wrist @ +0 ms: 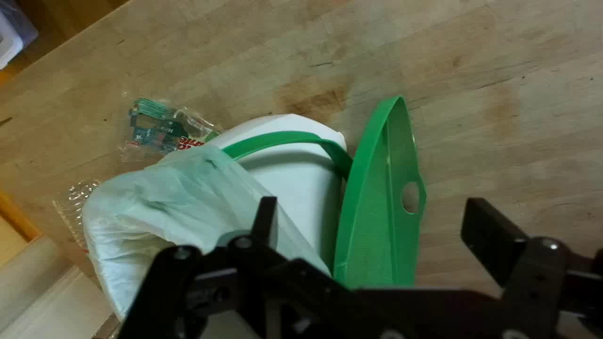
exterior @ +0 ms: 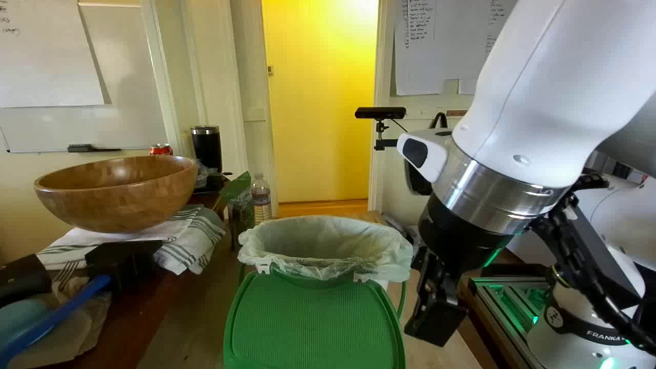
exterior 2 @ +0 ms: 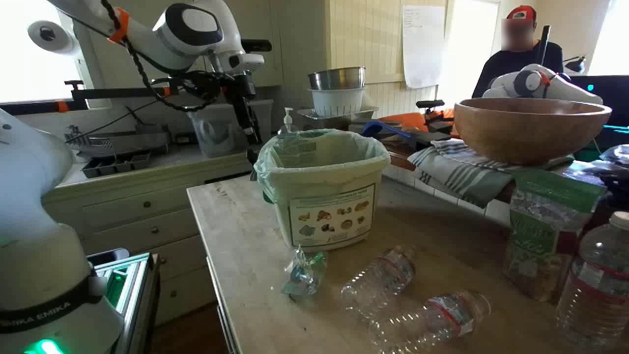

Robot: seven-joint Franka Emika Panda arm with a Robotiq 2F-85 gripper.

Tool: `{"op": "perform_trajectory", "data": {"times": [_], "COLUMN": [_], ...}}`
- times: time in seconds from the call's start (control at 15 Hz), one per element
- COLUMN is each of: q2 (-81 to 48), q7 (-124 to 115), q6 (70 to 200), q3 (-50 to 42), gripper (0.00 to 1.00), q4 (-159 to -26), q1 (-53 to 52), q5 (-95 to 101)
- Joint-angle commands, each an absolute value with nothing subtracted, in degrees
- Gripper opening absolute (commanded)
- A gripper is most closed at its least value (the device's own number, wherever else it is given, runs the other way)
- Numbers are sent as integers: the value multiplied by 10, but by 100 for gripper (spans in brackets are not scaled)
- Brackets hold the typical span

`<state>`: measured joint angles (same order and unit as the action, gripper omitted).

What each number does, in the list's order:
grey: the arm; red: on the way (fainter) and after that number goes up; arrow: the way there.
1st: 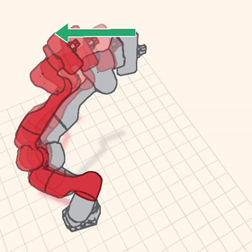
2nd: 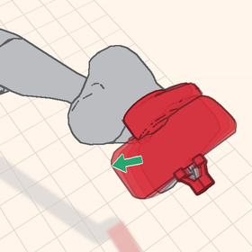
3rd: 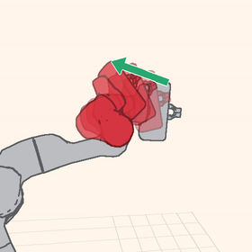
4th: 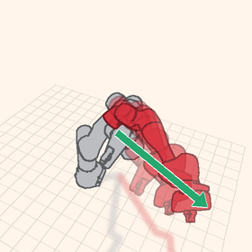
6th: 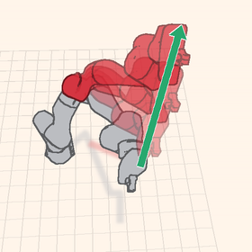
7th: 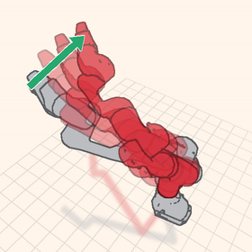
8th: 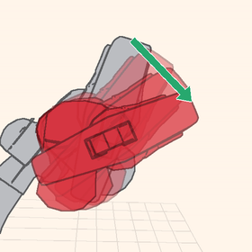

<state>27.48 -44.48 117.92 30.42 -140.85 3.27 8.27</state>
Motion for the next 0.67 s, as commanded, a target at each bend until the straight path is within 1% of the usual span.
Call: {"op": "perform_trajectory", "data": {"times": [0.0,0.6], "q2": [265,275], "q7": [-460,-458], "q6": [1176,1178], "q3": [273,265], "gripper": [100,100], "q4": [-1407,-1410], "q1": [-2,-2], "q5": [102,95]}}
